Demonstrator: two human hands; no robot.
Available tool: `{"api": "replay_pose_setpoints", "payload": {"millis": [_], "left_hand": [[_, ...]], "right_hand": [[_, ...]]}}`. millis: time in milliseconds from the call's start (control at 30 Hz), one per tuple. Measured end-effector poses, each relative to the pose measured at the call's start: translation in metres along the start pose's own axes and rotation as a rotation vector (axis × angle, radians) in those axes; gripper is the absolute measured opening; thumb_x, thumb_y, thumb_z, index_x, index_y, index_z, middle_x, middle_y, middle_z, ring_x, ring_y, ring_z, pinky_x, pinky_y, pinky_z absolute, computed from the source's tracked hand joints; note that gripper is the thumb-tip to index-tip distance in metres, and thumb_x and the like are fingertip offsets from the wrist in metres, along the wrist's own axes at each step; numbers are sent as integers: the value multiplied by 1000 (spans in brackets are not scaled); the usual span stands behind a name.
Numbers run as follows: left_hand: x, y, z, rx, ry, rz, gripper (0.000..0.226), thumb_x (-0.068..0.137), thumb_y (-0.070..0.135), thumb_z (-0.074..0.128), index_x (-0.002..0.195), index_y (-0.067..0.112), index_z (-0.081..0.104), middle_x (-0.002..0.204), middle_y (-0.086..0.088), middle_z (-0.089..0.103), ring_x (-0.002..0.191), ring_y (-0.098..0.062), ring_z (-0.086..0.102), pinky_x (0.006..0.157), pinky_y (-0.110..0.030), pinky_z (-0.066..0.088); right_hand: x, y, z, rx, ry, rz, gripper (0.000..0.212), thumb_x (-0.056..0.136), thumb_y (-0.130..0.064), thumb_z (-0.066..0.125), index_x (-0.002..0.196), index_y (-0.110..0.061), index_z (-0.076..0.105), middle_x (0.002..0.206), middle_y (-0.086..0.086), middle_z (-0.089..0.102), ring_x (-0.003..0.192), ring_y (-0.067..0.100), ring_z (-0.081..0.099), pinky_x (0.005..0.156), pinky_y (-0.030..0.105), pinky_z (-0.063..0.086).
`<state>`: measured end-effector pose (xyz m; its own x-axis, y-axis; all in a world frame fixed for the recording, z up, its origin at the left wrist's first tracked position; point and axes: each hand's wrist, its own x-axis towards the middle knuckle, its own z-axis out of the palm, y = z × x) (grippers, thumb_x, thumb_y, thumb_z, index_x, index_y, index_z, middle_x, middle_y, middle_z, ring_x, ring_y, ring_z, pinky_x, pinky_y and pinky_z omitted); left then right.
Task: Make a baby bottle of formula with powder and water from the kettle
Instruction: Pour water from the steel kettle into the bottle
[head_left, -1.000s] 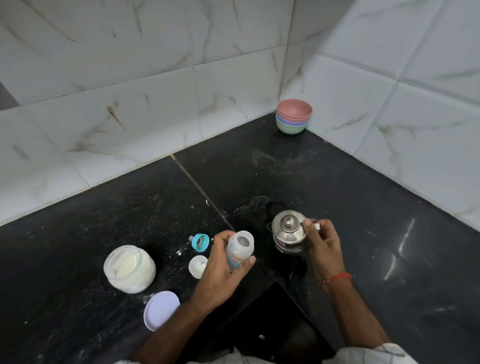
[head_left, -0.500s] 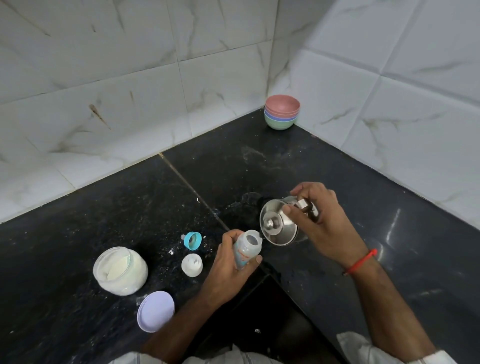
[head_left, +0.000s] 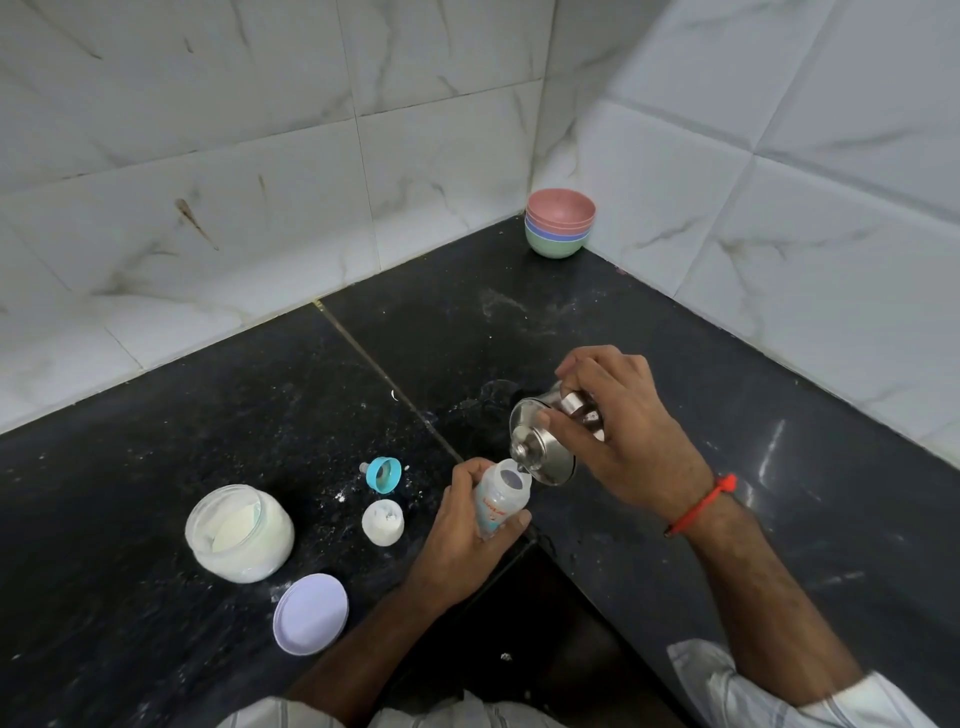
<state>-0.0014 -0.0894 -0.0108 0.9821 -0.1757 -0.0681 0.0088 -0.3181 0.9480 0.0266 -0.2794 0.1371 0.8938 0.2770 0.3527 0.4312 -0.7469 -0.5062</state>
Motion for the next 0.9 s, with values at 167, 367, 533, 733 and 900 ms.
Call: {"api": "replay_pose_setpoints", "payload": {"millis": [167,367,533,733,900], "left_hand": [[0,1,1,-19,-11,-15,58,80,52,72,126,45,37,130,8,56,120,-16,59,100,-44,57],[0,0,1,-17,-10,-8,56,86,40,76,127,44,38,131,9,55,122,-14,57,103,-40,55],[1,0,0,-17,-13,-1,55,87,38,77,127,42,38,130,10,56,121,-13,58,100,-36,56],[0,-2,0,-22,-3,9,55,85,42,76,125,45,39,128,11,57,120,-12,59,98,-34,57],[0,-1,0,-23,-14,-7,56,84,43,76,127,39,40,127,6,58,119,-15,60,100,-40,57]], "right_hand": [[2,-7,1,-17,-4,-21,37,91,-58,48,97,-23,56,122,-9,53,112,18,42,73,40,56],[5,-13,0,-93,-15,-63,34,92,-55,50,100,-22,56,125,-8,52,113,18,42,70,37,57],[7,-16,-1,-123,-27,-67,29,92,-51,54,100,-23,57,127,-9,52,115,19,42,70,38,56],[10,-19,-2,-140,-47,-75,27,92,-49,56,101,-24,56,128,-8,51,116,19,42,71,35,55],[12,-20,-1,-165,-71,-77,25,92,-48,55,102,-25,55,128,-10,50,116,16,40,70,34,54]]}}
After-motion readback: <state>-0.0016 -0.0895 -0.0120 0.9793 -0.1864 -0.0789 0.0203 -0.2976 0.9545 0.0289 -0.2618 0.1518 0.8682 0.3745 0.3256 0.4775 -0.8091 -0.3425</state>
